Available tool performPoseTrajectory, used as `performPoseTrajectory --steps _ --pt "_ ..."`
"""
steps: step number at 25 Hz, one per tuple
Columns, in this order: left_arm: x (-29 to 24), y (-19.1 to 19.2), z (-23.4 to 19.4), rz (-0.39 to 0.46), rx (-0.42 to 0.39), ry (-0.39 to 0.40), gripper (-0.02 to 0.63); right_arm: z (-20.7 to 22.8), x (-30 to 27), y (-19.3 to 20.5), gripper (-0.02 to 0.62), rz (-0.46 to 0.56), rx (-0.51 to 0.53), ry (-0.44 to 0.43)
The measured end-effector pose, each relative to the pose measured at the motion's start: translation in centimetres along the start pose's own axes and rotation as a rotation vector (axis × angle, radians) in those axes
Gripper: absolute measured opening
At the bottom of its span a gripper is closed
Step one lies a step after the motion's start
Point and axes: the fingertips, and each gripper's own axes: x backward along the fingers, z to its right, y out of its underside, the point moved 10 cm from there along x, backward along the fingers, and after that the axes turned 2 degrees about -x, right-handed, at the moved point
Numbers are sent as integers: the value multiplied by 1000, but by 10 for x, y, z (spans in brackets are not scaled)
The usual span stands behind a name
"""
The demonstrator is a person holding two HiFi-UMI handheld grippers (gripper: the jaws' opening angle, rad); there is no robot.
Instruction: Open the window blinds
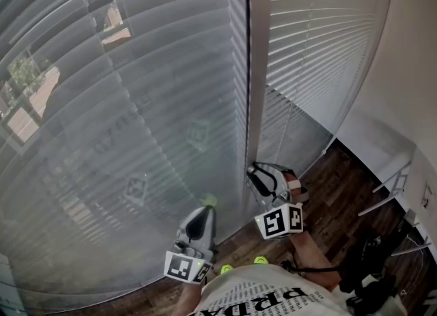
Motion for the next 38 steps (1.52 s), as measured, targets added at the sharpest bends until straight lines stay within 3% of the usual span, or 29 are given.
performPoseTrajectory --steps 38 --pt "0 1 1 -5 18 30 -9 7 -1 7 120 43 -382 -12"
